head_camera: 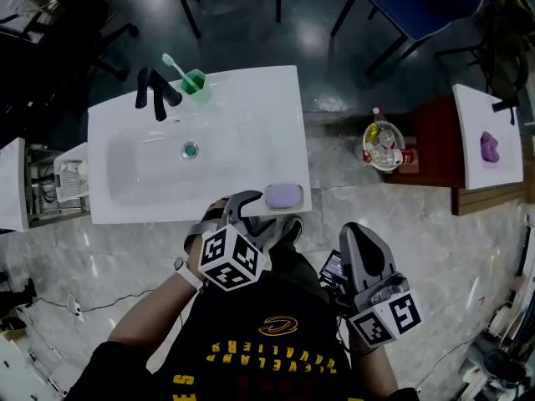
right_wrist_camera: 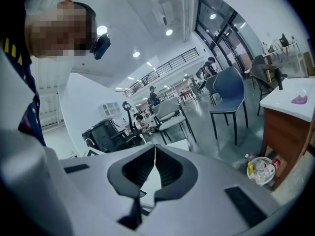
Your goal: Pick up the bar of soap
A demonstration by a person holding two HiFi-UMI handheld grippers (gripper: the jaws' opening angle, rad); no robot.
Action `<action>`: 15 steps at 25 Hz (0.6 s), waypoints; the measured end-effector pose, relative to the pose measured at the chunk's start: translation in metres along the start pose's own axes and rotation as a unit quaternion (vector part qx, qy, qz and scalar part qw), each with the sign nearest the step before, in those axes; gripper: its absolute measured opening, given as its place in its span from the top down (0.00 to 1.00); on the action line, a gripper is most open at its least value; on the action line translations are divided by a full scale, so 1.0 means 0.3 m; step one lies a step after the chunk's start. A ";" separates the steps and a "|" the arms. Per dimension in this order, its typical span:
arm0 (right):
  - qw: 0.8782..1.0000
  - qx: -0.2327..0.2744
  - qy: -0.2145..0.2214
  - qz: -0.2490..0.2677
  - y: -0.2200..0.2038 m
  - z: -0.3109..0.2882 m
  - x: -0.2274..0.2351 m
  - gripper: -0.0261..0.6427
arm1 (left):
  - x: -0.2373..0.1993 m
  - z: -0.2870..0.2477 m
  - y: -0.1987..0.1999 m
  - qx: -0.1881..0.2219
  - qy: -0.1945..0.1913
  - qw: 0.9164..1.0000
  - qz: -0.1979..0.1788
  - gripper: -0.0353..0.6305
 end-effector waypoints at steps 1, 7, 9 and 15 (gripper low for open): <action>1.000 0.001 -0.002 -0.005 0.004 0.003 0.021 0.94 | -0.001 -0.024 0.004 -0.009 -0.002 1.000 -0.008 0.56; 1.000 -0.008 -0.011 -0.023 0.005 0.000 0.106 0.94 | -0.007 -0.150 0.019 -0.058 -0.020 0.996 -0.070 0.56; 0.999 -0.012 -0.014 -0.029 -0.003 0.000 0.123 0.94 | -0.002 -0.182 0.019 -0.074 -0.031 0.993 -0.086 0.55; 0.999 -0.018 -0.016 -0.046 -0.014 -0.009 0.162 0.94 | 0.015 -0.246 0.009 -0.114 -0.056 0.986 -0.109 0.52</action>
Point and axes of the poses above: the fingertips, and each gripper's own axes: z backward along the fingers, x to its right, y out of its top, the point moved 3 cm from there along z, backward along the fingers, and after that the axes turned 11 degrees about -z, right-handed, at the moved point
